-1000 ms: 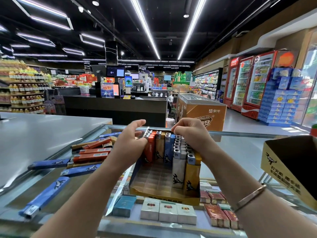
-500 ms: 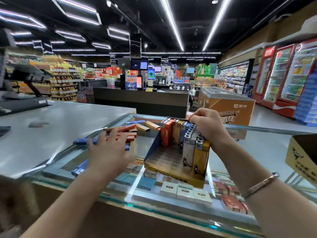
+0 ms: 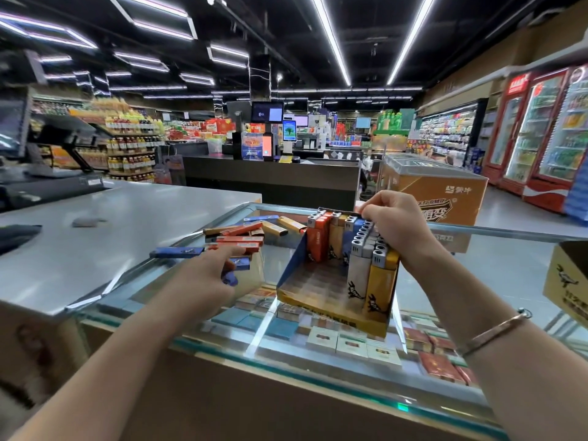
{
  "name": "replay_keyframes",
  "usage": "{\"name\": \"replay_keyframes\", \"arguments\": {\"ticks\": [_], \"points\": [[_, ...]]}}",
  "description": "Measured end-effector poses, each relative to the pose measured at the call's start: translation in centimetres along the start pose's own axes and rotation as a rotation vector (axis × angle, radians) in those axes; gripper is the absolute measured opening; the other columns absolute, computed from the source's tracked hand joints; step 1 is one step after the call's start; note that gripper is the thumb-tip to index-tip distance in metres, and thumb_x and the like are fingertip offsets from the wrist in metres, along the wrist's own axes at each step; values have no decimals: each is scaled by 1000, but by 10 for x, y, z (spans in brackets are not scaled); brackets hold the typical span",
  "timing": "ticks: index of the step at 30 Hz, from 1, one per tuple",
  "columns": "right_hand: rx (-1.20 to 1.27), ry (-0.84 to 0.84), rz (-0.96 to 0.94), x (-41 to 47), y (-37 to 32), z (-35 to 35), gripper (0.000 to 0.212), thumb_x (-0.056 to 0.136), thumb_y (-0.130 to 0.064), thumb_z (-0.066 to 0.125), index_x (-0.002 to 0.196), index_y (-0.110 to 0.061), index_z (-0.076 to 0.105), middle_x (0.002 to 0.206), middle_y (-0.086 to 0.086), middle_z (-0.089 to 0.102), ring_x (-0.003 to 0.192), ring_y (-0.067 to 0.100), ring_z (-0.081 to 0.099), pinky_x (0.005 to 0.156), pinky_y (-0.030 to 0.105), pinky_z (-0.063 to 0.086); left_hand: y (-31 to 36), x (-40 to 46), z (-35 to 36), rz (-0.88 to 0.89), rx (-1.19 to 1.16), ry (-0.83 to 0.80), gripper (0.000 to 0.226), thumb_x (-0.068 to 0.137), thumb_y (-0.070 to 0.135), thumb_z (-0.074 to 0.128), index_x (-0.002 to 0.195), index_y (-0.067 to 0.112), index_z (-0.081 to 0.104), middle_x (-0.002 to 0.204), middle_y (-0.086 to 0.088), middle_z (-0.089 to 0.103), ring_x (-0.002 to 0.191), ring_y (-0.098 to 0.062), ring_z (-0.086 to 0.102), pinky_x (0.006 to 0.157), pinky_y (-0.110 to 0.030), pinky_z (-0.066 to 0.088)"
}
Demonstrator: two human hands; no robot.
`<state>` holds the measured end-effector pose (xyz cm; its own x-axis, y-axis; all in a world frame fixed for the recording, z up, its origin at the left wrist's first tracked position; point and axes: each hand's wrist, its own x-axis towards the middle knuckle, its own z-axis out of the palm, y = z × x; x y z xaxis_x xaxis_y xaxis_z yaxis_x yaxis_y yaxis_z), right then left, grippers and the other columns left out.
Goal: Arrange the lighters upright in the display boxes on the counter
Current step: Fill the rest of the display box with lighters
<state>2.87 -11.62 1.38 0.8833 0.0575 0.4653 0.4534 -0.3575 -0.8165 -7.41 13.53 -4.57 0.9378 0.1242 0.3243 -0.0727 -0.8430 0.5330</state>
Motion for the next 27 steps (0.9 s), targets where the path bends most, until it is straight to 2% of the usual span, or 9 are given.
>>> {"name": "replay_keyframes", "arguments": {"ticks": [3, 5, 8, 12, 14, 16, 20, 22, 27], "points": [[-7, -8, 0, 0, 0, 0, 12, 81, -7, 56, 76, -8, 66, 78, 10, 64, 73, 22, 60, 77, 47, 53, 0, 8, 11, 162, -17, 42, 57, 78, 8, 70, 127, 27, 50, 104, 10, 60, 85, -2, 59, 65, -7, 47], [-15, -13, -6, 0, 1, 0, 12, 82, -8, 55, 77, -9, 66, 78, 10, 64, 75, 24, 61, 77, 48, 54, -3, 15, 15, 186, 20, 68, 56, 80, 17, 70, 130, 26, 48, 116, 4, 60, 97, -5, 58, 74, -11, 48], [-13, -13, -3, 0, 1, 0, 12, 82, -8, 55, 77, -9, 66, 78, 10, 64, 78, 26, 63, 78, 49, 55, -13, 24, 15, 127, 254, 83, 61, 84, 45, 60, 137, 22, 43, 135, 4, 50, 120, -12, 47, 96, -30, 42], [-29, -4, -19, 1, 1, 0, 11, 82, -8, 57, 78, -7, 66, 78, 7, 64, 76, 19, 59, 73, 38, 52, -16, 23, 16, 13, 435, 88, 67, 83, 66, 41, 135, 24, 45, 130, 6, 46, 116, -12, 42, 92, -31, 42], [-35, 2, -28, 0, 0, 0, 11, 83, -7, 57, 78, -7, 67, 78, 7, 64, 74, 15, 58, 66, 30, 49, -15, 23, 16, 11, 473, 58, 63, 83, 66, 38, 132, 28, 46, 123, 7, 50, 109, -12, 45, 87, -30, 44], [-32, -2, -27, 0, 0, 1, 11, 83, -7, 57, 79, -6, 67, 81, 10, 64, 72, 15, 57, 66, 31, 50, -12, 23, 13, -11, 485, -5, 57, 84, 64, 40, 128, 30, 48, 118, 7, 53, 104, -12, 47, 81, -28, 44], [-27, -12, -31, -1, 0, 0, 11, 84, -6, 56, 80, -5, 66, 84, 14, 65, 69, 13, 55, 65, 26, 48, 0, 24, 8, -42, 195, -122, 8, 86, 38, 59, 87, 31, 55, 88, 6, 60, 77, -8, 56, 60, -20, 39], [-26, -13, -33, -1, -1, 0, 11, 84, -5, 56, 80, -4, 66, 85, 15, 65, 69, 12, 55, 64, 24, 47, 7, 28, 6, -33, 115, -178, 7, 85, 27, 63, 89, 27, 57, 85, 7, 59, 76, -8, 56, 58, -17, 39], [-22, -18, -33, -1, -1, 0, 11, 85, -6, 55, 80, -7, 66, 85, 13, 65, 69, 12, 54, 64, 23, 47, 17, 32, 4, -64, 158, -232, 9, 91, 23, 57, 99, 24, 54, 87, 9, 55, 77, -7, 53, 59, -14, 37]]}}
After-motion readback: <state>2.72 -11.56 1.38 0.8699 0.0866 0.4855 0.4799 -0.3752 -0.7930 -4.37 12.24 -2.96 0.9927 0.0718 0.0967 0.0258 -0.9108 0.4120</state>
